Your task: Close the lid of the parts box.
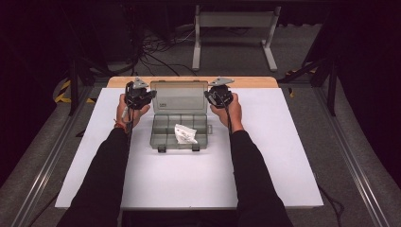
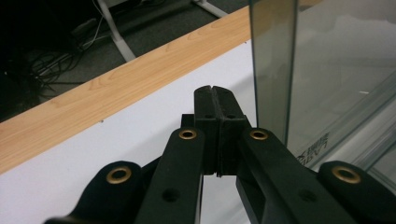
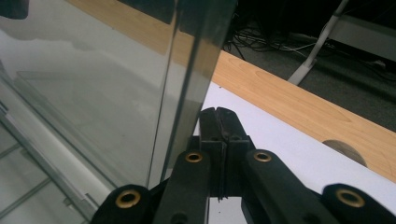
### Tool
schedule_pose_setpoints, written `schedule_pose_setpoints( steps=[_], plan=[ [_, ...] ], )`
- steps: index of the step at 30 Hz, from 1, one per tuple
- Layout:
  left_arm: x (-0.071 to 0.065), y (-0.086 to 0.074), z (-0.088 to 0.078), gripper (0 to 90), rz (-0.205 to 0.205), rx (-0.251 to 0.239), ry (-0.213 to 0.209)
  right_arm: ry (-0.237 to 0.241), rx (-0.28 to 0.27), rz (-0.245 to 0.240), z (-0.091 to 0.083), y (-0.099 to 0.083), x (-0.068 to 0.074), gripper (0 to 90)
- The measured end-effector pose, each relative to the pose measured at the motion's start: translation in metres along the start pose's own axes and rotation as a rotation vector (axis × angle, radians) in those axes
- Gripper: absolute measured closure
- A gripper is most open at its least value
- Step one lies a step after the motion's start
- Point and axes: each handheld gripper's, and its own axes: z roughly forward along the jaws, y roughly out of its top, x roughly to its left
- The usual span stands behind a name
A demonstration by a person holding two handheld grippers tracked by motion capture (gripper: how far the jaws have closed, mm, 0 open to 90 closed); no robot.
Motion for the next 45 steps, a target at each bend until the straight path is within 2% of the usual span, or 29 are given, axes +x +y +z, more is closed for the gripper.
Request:
schedule_pose_setpoints(
  steps=[9,17,24,30,45],
  plan=[
    [-0.007,0.006,-0.016,89.4,0.013,-0.017,0.015,-0.013,-0.038,-0.01,-0.015,0.002,0.006,90.0],
    [-0.014,0.005,-0.026,89.4,0.019,-0.022,0.027,-0.022,-0.047,-0.023,-0.025,0.002,0.013,90.0],
    [-0.017,0.009,-0.037,89.4,0.041,-0.027,0.042,-0.026,-0.067,-0.031,-0.034,0.008,0.017,90.0],
    [-0.019,0.011,-0.039,89.4,0.043,-0.034,0.046,-0.04,-0.067,-0.036,-0.037,0.009,0.018,90.0],
    [-0.025,0.013,-0.046,89.6,0.069,-0.016,0.049,-0.03,-0.071,-0.029,-0.047,0.009,0.021,90.0]
  ],
)
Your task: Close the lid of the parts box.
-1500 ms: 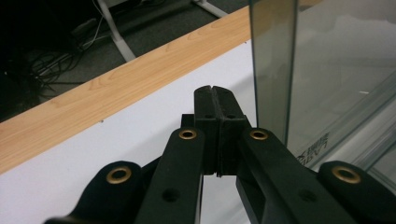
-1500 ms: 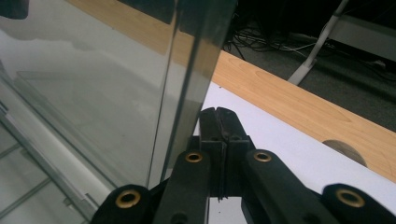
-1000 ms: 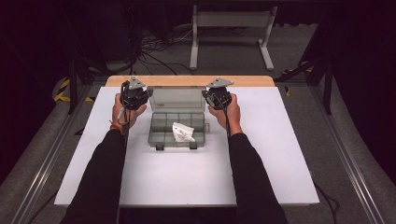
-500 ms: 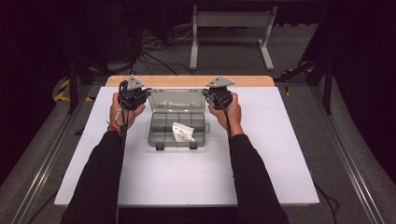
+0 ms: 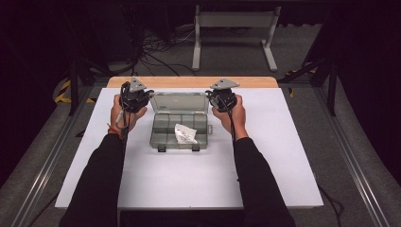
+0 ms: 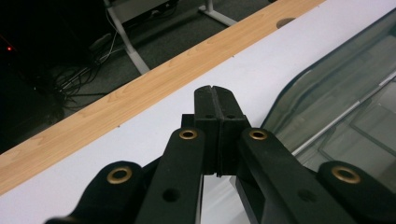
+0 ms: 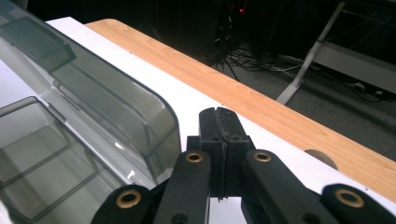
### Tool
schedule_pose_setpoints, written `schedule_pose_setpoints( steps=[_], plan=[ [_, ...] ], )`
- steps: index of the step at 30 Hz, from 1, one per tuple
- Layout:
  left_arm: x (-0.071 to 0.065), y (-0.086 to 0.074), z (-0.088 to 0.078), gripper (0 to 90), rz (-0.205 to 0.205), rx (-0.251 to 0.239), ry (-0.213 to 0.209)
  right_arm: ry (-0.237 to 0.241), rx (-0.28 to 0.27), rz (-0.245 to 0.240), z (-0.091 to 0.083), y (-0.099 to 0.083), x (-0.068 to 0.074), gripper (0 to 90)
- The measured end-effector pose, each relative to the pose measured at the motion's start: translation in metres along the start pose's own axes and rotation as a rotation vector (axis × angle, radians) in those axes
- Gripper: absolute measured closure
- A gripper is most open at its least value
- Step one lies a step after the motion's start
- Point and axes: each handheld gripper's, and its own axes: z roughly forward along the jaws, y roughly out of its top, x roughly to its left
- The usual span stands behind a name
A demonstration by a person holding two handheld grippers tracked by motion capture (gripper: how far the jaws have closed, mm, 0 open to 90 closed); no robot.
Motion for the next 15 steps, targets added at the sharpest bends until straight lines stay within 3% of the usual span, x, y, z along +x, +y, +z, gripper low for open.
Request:
schedule_pose_setpoints(
  steps=[4,15],
  plan=[
    [-0.001,-0.0015,-0.0018,89.7,-0.009,-0.004,-0.004,0.016,-0.002,0.006,-0.0019,-0.0002,0.0014,90.0],
    [-0.0056,-0.0063,-0.0071,89.7,0.002,-0.009,-0.005,0.0,0.015,-0.006,-0.0063,-0.002,0.0068,90.0]
  ],
)
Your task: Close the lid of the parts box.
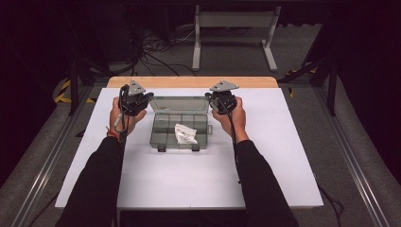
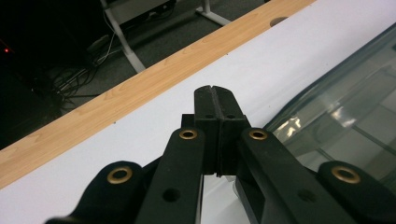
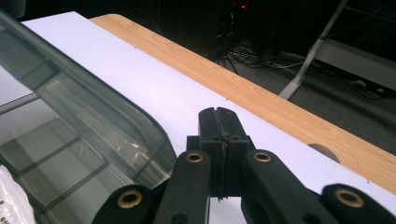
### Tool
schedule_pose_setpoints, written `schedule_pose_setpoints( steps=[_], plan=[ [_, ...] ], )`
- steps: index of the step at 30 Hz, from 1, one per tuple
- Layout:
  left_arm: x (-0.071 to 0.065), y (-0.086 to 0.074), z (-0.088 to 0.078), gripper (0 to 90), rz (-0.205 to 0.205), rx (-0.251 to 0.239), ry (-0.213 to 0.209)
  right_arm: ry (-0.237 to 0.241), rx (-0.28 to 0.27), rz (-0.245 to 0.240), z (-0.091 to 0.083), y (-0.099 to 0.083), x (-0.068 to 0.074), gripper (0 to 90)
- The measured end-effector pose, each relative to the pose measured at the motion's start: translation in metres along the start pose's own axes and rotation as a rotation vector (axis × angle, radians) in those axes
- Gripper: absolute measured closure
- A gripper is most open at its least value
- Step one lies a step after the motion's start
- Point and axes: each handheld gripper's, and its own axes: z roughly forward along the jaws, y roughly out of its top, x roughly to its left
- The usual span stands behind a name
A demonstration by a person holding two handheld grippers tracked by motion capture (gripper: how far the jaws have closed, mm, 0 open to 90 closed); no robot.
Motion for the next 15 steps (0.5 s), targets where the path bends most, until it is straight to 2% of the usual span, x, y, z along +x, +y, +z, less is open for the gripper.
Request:
schedule_pose_setpoints(
  steps=[9,15],
  plan=[
    [-0.0027,-0.0034,-0.0013,89.8,-0.022,-0.004,0.005,-0.009,-0.004,0.011,-0.0031,-0.0039,0.0045,90.0],
    [-0.0043,-0.0052,-0.0027,89.8,-0.014,-0.006,0.007,-0.013,-0.015,0.011,-0.0043,-0.0061,0.0064,90.0]
  ],
)
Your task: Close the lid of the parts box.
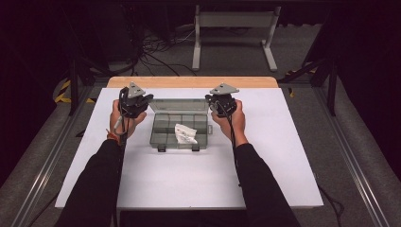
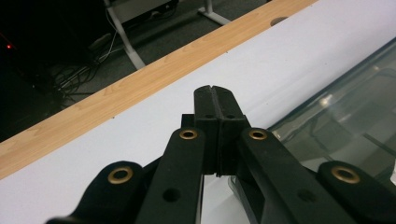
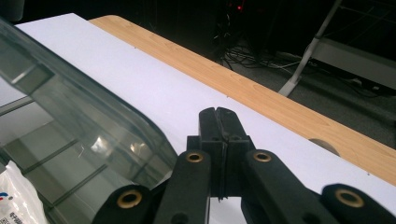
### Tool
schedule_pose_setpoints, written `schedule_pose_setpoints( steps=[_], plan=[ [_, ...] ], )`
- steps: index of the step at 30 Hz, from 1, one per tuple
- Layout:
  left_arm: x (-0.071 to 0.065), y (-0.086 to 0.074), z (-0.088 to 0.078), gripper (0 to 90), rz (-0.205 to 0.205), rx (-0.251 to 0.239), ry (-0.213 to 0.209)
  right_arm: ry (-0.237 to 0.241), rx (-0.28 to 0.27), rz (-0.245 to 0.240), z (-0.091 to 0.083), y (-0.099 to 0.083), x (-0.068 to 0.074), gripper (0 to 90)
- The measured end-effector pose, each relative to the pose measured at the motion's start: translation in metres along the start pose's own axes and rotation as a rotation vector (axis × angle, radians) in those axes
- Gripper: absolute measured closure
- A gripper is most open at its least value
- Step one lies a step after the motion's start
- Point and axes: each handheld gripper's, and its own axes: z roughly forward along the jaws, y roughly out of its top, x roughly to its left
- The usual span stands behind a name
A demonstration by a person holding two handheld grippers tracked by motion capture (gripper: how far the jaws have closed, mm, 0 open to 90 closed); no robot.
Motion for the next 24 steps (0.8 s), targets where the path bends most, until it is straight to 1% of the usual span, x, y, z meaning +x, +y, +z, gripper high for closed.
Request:
schedule_pose_setpoints(
  steps=[1,2,7,9,12,16,19,24],
  plan=[
    [0.0002,-0.0004,-0.0002,89.8,0.005,0.002,-0.002,0.0,0.0,0.0,0.0,0.0,0.0,90.0],
    [-0.0005,-0.001,-0.0006,89.8,0.001,0.002,-0.002,0.0,-0.004,-0.001,-0.0003,-0.0008,0.0004,90.0],
    [-0.0022,-0.0031,-0.0023,89.8,0.019,-0.002,0.0,-0.003,-0.004,-0.007,-0.0012,-0.0019,0.0016,90.0],
    [-0.0034,-0.0039,-0.0028,89.8,0.016,-0.009,0.005,-0.009,-0.003,-0.014,-0.0022,-0.0026,0.0028,90.0],
    [-0.0054,-0.0053,-0.0041,89.8,0.031,-0.014,0.01,-0.013,-0.003,-0.017,-0.003,-0.0034,0.0037,90.0],
    [-0.0064,-0.0064,-0.005,89.8,0.035,-0.018,0.017,-0.015,-0.003,-0.024,-0.0044,-0.0047,0.0048,90.0],
    [-0.0071,-0.008,-0.0052,89.8,0.024,-0.025,0.014,-0.015,-0.003,-0.03,-0.0053,-0.0058,0.0055,90.0],
    [-0.0086,-0.0093,-0.0063,89.8,0.031,-0.032,0.022,-0.02,-0.003,-0.036,-0.0067,-0.0071,0.0072,90.0]
  ],
)
